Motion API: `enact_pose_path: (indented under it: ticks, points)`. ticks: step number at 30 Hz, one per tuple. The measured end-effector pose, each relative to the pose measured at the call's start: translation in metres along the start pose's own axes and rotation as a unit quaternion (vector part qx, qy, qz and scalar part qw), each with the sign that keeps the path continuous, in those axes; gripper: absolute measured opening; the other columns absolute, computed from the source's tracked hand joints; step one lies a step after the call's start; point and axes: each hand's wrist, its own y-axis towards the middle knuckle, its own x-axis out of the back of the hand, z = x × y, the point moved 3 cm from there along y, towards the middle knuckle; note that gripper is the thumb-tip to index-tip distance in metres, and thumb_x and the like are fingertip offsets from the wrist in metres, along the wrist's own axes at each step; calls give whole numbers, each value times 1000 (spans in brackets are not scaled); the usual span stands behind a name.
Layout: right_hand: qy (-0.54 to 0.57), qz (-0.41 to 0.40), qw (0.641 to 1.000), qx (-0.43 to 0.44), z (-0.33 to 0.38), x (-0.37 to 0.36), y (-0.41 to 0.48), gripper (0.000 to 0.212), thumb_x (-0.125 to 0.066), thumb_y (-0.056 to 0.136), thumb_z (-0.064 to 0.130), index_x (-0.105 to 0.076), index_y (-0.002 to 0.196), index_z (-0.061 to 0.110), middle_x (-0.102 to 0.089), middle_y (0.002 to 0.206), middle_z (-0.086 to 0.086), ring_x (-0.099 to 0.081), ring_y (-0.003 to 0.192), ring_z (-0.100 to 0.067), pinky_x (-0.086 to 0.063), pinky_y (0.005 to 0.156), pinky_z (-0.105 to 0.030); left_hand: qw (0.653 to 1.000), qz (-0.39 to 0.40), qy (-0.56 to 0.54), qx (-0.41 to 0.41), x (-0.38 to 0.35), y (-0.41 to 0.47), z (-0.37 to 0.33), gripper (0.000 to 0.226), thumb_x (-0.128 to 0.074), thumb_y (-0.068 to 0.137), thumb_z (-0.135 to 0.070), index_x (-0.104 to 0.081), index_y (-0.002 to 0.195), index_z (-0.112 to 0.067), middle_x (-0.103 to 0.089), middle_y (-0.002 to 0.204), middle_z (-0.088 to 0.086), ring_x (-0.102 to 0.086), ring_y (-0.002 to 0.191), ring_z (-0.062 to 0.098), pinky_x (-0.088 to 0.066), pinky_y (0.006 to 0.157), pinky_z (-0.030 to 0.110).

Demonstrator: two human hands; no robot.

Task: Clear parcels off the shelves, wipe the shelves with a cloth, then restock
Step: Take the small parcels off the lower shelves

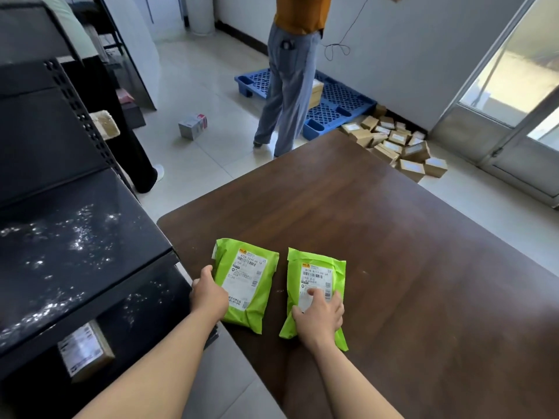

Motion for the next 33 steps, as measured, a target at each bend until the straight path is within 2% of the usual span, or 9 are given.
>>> enact_pose_path:
  ticks: [3,6,11,13,15,19,25,28,33]
  points:
    - [-5,-1,999,33,10,6,-4,48,-60,88,33,-46,133,29,-8,156,-12,-3,145,-30,-11,116,-45,1000,-9,-3,-2,7,-8,-5,57,-43,91,-6,-32,145,-18,-41,137,16,-44,124,33,-39,103,40]
    - [0,5,997,77,24,10,-11,48,-60,89,32,-47,135,27,-15,157,-8,-8,145,-28,-13,116,-44,999,-19,-33,-19,16,-20,-11,54,-47,91,-9,-37,143,-16,-46,133,14,-46,121,30,-41,102,40]
    - [16,10,987,159,60,11,-27,44,-60,88,28,-52,131,25,-34,149,-5,-25,140,-24,-22,115,-40,992,-48,-99,-54,44,-41,-15,45,-51,91,-9,-46,136,-9,-55,120,10,-54,107,24,-42,90,30]
    - [25,15,982,186,76,9,-35,43,-61,88,27,-54,130,25,-39,146,-4,-30,138,-23,-24,114,-38,987,-64,-136,-55,58,-49,-12,41,-49,92,-7,-48,133,-8,-55,112,6,-54,98,20,-42,82,27]
    - [33,20,974,224,94,6,-47,42,-61,87,25,-56,129,26,-43,143,-3,-35,135,-21,-26,113,-37,980,-90,-168,-57,75,-57,-6,36,-47,94,-6,-51,130,-5,-57,109,7,-53,95,17,-39,81,23]
    - [38,33,955,294,131,-5,-74,38,-63,86,22,-60,124,21,-51,135,-4,-42,128,-22,-32,108,-35,966,-144,-209,-46,115,-72,12,32,-46,96,-6,-54,127,-5,-60,119,12,-56,103,21,-39,83,22]
    - [64,58,927,364,189,-27,-132,34,-65,83,19,-66,117,19,-59,124,-4,-50,118,-25,-37,104,-36,946,-210,-245,-20,182,-88,62,32,-47,96,-13,-54,128,-15,-61,120,4,-54,97,14,-39,78,23]
    - [59,73,910,404,217,-41,-164,36,-63,82,17,-66,118,19,-59,126,-2,-52,118,-25,-39,103,-35,937,-245,-249,-2,217,-97,90,30,-47,96,-15,-56,125,-16,-62,119,3,-56,96,15,-40,79,23]
    - [31,97,886,453,261,-74,-225,37,-61,86,19,-65,122,22,-58,130,2,-49,123,-22,-40,104,-35,924,-295,-244,20,278,-114,139,29,-46,97,-14,-58,123,-14,-62,119,4,-58,107,19,-42,84,23]
